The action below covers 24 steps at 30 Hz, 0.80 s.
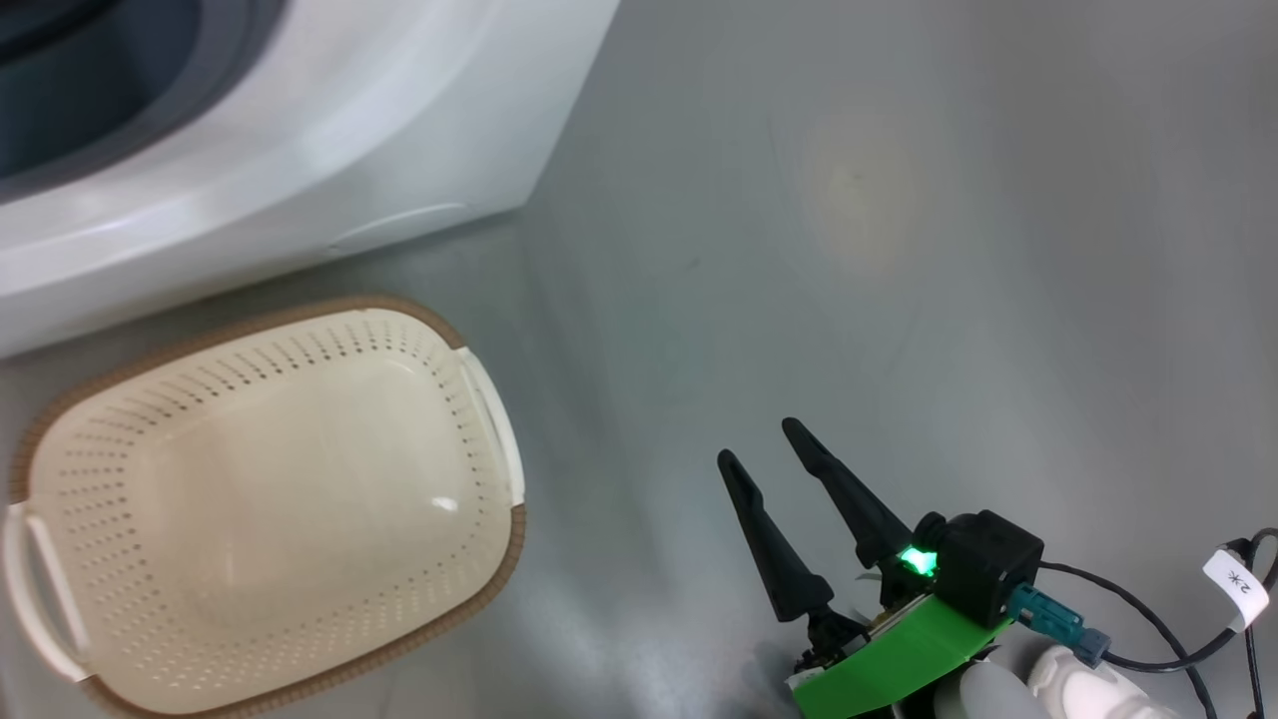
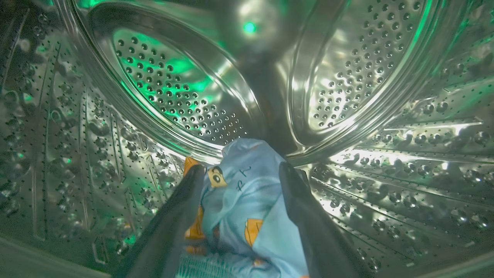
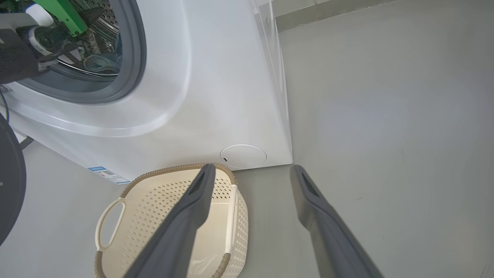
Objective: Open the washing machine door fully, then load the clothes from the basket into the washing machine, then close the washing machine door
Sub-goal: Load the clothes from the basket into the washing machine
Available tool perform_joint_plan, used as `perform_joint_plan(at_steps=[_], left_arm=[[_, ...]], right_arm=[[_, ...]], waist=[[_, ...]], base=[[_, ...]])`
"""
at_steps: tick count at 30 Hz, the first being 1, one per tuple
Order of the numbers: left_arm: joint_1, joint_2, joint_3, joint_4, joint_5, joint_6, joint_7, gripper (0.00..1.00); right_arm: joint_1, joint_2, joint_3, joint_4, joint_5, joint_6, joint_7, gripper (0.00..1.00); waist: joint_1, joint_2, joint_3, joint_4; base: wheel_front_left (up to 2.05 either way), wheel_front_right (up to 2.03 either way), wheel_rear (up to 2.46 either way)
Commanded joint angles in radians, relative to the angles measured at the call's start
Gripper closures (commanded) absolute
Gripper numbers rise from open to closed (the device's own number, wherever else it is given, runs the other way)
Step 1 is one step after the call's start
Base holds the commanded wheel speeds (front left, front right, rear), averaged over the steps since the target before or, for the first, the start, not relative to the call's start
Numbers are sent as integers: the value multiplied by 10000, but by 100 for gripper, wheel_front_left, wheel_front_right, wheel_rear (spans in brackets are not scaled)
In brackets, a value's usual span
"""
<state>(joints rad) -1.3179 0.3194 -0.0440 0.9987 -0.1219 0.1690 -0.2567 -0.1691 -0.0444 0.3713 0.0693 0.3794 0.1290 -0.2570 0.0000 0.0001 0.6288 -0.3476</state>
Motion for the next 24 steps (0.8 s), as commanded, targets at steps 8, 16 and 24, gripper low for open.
perform_joint_plan(at_steps=[8,16,24], left_arm=[[1863,-443,249,-1028,-413,51,-50,0],[3829,-1352,509,-2033,-741,-53,-50,0],[6088,-2056,492,-2933,-760,-540,-51,0]], right_arm=[[139,-58,-172,-6,-103,17,-48,0],[415,-58,-710,121,-383,17,-48,0],[723,-58,-1255,140,-812,17,-48,0]], waist=[[0,-1,-1245,757],[0,-1,-2349,1312],[0,-1,-3374,1705]], base=[[0,0,0],[0,0,0],[0,0,0]])
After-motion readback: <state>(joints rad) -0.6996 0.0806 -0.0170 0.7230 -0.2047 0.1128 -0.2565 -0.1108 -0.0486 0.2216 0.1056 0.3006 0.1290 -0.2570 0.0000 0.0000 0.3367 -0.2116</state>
